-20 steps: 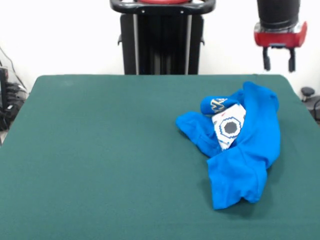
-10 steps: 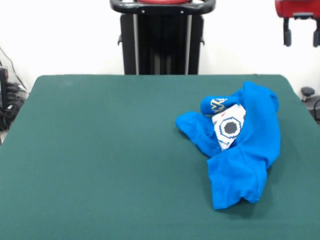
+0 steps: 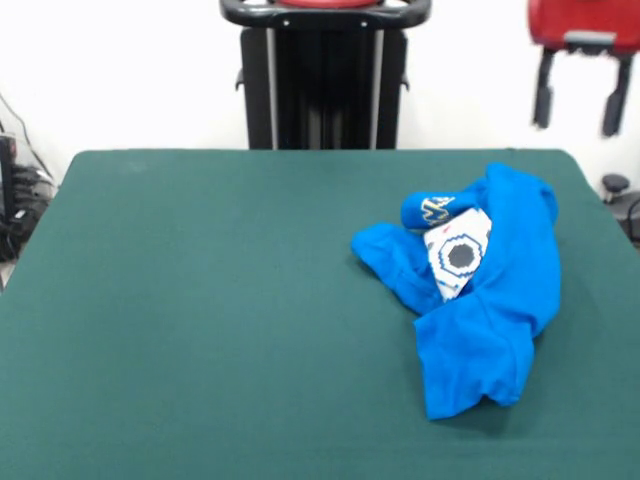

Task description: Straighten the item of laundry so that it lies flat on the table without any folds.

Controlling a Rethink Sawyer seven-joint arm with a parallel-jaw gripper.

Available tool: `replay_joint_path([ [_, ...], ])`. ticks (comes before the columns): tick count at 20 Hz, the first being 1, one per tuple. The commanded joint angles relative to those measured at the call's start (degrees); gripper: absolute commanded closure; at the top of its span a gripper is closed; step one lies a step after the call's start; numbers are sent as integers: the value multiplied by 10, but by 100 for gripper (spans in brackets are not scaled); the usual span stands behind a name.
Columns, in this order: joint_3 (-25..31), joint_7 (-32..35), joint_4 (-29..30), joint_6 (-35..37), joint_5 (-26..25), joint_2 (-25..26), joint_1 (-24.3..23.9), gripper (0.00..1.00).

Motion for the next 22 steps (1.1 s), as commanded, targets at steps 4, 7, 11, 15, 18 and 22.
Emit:
replay_joint_path([
  [4,-66,114,-174,-18,-36,175,-23,0],
  [7,-62,105,-191,-23,-29,196,-33,0],
  [11,-37,96,-187,-69,-16,225,-47,0],
  [15,-4,96,-189,-120,-2,263,-58,0],
  [18,23,80,-177,-114,4,265,-69,0],
  [22,38,72,-137,-84,8,233,-69,0],
])
